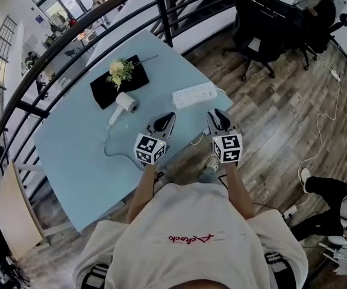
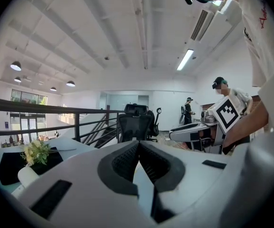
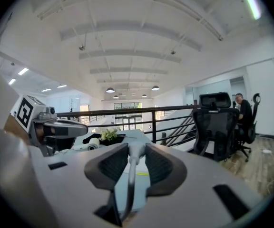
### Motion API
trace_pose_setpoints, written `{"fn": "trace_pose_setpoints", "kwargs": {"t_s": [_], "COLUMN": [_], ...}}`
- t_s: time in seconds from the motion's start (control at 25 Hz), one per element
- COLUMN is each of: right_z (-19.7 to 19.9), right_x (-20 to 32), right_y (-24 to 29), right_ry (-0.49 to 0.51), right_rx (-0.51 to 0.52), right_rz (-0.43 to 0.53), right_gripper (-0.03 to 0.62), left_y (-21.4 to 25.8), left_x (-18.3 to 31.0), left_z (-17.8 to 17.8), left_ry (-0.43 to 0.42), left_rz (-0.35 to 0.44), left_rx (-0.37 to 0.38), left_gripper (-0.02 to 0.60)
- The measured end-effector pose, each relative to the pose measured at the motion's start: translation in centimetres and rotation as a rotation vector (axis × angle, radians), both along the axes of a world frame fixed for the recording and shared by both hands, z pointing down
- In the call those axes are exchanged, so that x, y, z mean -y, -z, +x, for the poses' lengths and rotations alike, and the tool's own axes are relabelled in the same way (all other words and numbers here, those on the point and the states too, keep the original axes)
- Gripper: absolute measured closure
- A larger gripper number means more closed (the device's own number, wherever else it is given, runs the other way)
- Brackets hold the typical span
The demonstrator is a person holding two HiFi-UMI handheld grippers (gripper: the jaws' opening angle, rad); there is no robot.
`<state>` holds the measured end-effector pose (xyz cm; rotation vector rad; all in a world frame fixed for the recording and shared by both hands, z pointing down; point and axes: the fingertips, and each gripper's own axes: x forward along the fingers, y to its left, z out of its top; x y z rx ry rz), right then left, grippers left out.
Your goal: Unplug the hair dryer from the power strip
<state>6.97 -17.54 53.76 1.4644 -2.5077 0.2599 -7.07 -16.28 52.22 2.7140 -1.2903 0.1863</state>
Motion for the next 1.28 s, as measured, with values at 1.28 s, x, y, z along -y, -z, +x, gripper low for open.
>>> {"fn": "trace_pose_setpoints", "kwargs": {"t_s": [1.28], "right_z": [-1.9], "right_x": [-21.4], "right_y": [1.4], "right_ry": [-0.104], "right_rx": [-0.015], "right_rz": [0.035], "right_gripper": [0.471], "left_y": [1.2], "left_x": [-19.2], "left_z": [-0.4], "left_ry": [-0.136], "left_rz": [0.031], "left_rx": [-0.017], "left_gripper": [0.572]}}
